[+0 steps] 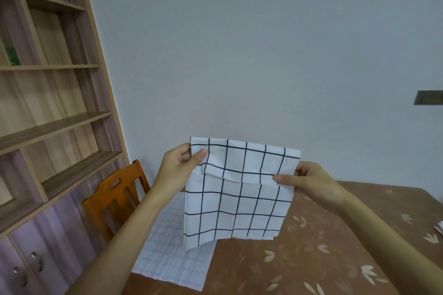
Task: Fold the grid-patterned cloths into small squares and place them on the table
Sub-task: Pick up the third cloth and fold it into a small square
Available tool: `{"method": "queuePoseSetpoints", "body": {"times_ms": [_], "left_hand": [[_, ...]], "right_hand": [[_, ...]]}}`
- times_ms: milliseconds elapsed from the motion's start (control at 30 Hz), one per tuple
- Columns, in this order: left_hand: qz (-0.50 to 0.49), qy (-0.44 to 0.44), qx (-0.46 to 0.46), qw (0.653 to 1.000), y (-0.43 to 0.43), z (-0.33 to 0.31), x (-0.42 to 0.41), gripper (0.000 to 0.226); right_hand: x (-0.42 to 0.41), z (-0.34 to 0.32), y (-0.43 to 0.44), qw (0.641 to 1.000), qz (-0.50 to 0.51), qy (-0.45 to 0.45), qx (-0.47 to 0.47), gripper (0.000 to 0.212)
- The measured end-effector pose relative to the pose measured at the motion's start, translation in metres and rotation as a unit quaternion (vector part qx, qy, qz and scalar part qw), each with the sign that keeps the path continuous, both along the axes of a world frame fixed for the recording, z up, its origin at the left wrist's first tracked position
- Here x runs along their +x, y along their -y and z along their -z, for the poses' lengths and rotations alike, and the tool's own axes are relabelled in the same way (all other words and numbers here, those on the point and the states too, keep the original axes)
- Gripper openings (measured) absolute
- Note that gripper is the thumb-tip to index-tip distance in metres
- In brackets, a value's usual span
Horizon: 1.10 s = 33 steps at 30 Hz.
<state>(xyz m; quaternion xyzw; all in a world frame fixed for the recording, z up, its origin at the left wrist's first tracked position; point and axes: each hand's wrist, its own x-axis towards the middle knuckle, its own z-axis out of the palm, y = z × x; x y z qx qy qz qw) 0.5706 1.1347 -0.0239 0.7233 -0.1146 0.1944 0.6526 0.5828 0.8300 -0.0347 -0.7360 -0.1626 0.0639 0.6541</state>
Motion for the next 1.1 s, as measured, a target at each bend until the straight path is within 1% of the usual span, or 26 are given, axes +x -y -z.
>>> {"method": "queuePoseSetpoints", "body": {"times_ms": [67,133,200,267,333,367,467,533,600,700,767,867,967,1033,1100], "left_hand": [[0.012,-0.007,0.006,1.0,-0.002,0.001,-0.003,0.02],[0.056,-0.041,0.014,0.998,-0.006,0.002,-0.007,0.028],[0.089,-0.075,0.054,0.992,-0.008,0.006,-0.009,0.042],[0.089,-0.085,0.078,0.989,-0.009,0.011,-0.009,0.047],[0.074,-0.08,0.054,0.993,-0.009,0.013,-0.008,0.045],[0.066,-0.077,0.041,0.994,-0.009,0.012,-0.008,0.044],[0.061,-0.071,0.025,0.995,-0.01,0.009,-0.007,0.036],[0.06,-0.064,0.022,0.996,-0.011,0.007,-0.006,0.032],[0.068,-0.062,0.024,0.995,-0.011,0.005,-0.007,0.028],[0.107,-0.09,0.06,0.988,-0.01,0.008,-0.01,0.033],[0.108,-0.095,0.08,0.986,-0.008,0.014,-0.01,0.036],[0.072,-0.086,0.048,0.992,-0.009,0.015,-0.007,0.028],[0.06,-0.089,0.035,0.994,-0.012,0.01,-0.006,0.028],[0.064,-0.099,0.037,0.992,-0.013,0.009,-0.006,0.03],[0.073,-0.112,0.042,0.99,-0.014,0.008,-0.007,0.033]], "right_hand": [[0.001,0.0,-0.001,1.0,0.011,0.015,0.011,0.02],[0.003,0.0,-0.001,0.999,0.028,0.033,0.023,0.02],[0.003,-0.001,-0.001,0.997,0.047,0.048,0.032,0.02],[0.003,-0.002,-0.001,0.996,0.057,0.051,0.052,0.02],[0.002,-0.001,-0.002,0.995,0.051,0.03,0.076,0.023],[0.001,0.0,-0.002,0.996,0.039,0.02,0.074,0.025],[-0.002,0.006,-0.003,1.0,0.002,0.02,0.018,0.029],[-0.004,0.008,-0.004,1.0,-0.003,0.028,0.001,0.027],[-0.004,0.007,-0.006,0.999,0.015,0.028,0.024,0.022],[-0.002,0.003,-0.006,0.997,0.049,0.033,0.058,0.02],[0.0,0.001,-0.004,0.996,0.057,0.037,0.064,0.02],[0.001,-0.001,0.0,0.997,0.04,0.039,0.057,0.023],[0.0,-0.001,0.005,0.999,0.012,0.046,0.027,0.027],[-0.001,0.0,0.007,0.998,0.02,0.057,0.015,0.022],[0.0,0.0,0.008,0.996,0.045,0.066,0.024,0.017]]}}
